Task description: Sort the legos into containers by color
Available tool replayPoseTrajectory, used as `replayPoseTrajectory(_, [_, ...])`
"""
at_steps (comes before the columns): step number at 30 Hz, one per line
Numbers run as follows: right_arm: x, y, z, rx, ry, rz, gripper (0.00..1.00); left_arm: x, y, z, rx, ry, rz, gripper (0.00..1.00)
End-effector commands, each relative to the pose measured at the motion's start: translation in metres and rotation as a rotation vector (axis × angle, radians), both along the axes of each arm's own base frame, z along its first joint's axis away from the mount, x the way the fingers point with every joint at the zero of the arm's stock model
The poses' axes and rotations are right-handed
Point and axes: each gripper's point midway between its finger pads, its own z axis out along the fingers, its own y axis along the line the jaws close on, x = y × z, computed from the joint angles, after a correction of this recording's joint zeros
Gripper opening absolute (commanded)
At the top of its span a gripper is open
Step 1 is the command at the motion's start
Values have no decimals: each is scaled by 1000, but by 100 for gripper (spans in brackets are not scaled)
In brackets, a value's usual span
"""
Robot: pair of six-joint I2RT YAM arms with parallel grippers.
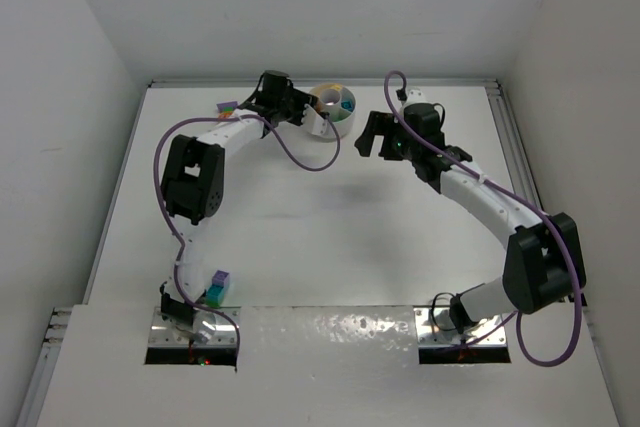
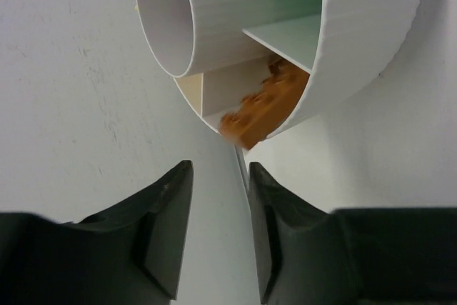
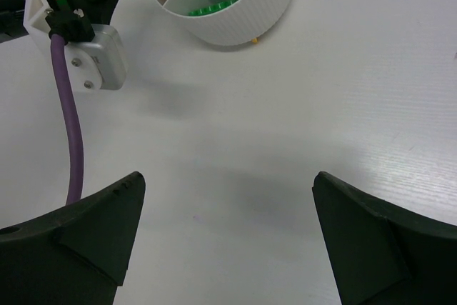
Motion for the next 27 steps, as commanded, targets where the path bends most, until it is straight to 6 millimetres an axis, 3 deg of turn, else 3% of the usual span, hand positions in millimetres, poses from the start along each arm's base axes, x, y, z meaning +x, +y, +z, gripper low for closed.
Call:
replayPoseTrajectory(1, [3, 2, 21, 28, -66, -5, 98, 6, -8, 16, -28, -42, -7, 42])
replayPoseTrajectory(3, [3, 1, 20, 28, -63, -7, 98, 6, -9, 22, -42, -52, -6, 52])
replayPoseTrajectory(6, [2, 2, 20, 31, -63, -7, 98, 7, -12, 30, -66, -68, -14, 57])
replayPoseTrajectory(12, [2, 2, 17, 37, -58, -6, 98, 7, -17, 50, -107, -96, -24, 59])
replayPoseTrajectory(20, [0, 6, 22, 42, -56, 17, 99, 4, -15, 110, -329, -59, 62, 67])
replayPoseTrajectory(22, [0, 7, 27, 36, -62, 31, 99, -2, -11, 129, -382, -49, 81, 75])
replayPoseTrajectory(23, [0, 7, 30, 34, -66, 35, 98, -3, -8, 133, -424, -20, 106, 96])
replayPoseTrajectory(27, [2, 8, 38, 22, -69, 44, 99, -15, 12, 171, -549, 24, 227, 100])
